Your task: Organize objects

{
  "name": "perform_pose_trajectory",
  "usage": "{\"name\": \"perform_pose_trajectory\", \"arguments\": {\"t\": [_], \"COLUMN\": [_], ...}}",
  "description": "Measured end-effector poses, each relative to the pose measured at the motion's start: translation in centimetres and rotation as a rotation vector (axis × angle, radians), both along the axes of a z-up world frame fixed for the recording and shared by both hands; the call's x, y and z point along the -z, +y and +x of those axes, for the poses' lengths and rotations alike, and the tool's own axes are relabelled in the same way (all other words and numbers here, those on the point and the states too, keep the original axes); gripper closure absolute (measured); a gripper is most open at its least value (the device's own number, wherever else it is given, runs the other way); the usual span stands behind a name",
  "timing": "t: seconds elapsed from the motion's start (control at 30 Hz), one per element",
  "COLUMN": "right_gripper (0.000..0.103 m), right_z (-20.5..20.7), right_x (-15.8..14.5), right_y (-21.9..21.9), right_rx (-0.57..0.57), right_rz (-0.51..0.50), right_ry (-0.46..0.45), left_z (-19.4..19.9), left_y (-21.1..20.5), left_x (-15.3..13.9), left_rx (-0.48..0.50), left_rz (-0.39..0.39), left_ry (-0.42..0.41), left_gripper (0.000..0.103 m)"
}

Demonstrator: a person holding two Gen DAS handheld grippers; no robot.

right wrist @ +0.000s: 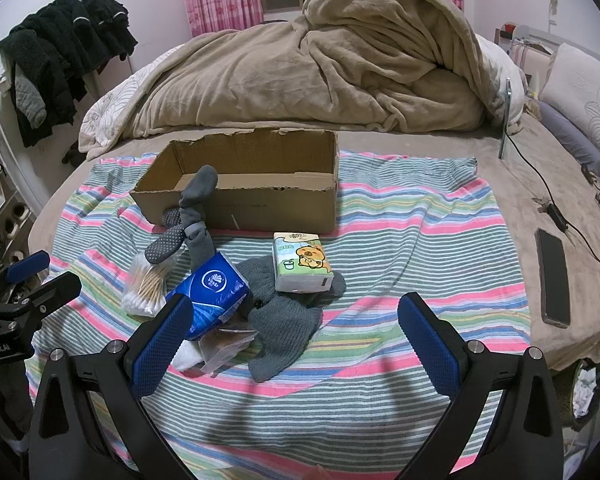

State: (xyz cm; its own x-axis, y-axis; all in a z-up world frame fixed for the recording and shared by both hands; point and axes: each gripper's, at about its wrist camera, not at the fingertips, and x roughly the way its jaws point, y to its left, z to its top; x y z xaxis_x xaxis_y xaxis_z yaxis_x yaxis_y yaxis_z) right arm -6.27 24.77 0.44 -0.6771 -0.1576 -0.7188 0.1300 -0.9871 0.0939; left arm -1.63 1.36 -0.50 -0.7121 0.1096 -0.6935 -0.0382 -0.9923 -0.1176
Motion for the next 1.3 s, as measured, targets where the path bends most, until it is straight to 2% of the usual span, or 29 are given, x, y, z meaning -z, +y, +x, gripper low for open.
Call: {"name": "perform_pose_trajectory", "arguments": {"t": [0.57,0.93,1.23,1.3], "right_gripper": [0.0,0.0,0.0,0.001], "right_z": [-0.7,-3.8,-7.2,-7.8], "right_x": [0.2,1.6,4.1,4.6], "right_y": [0.3,0.7,0.5,0.4], "right_rx": [0.002,-0.006,-0.024,-0.025], "right_rz": [0.008,0.016,0.004,0.002], "right_ry": [-0.003,-0.036,-0.094,-0.105], "left_z": [-0.9,-3.3,-6.0,-6.3], "left_y": [-0.1,-0.1,-0.5,-0.5], "left_x": [1.0,3.6,6.9,7.3], "left_rx": [0.018,0.052,0.046,0.052], "left_rz": [0.017,0.032,0.051,0.056], "left_ry": [-0.024,-0.074,-0.142,-0.151], "left_gripper": [0.001,0.001,0.002,0.009]}}
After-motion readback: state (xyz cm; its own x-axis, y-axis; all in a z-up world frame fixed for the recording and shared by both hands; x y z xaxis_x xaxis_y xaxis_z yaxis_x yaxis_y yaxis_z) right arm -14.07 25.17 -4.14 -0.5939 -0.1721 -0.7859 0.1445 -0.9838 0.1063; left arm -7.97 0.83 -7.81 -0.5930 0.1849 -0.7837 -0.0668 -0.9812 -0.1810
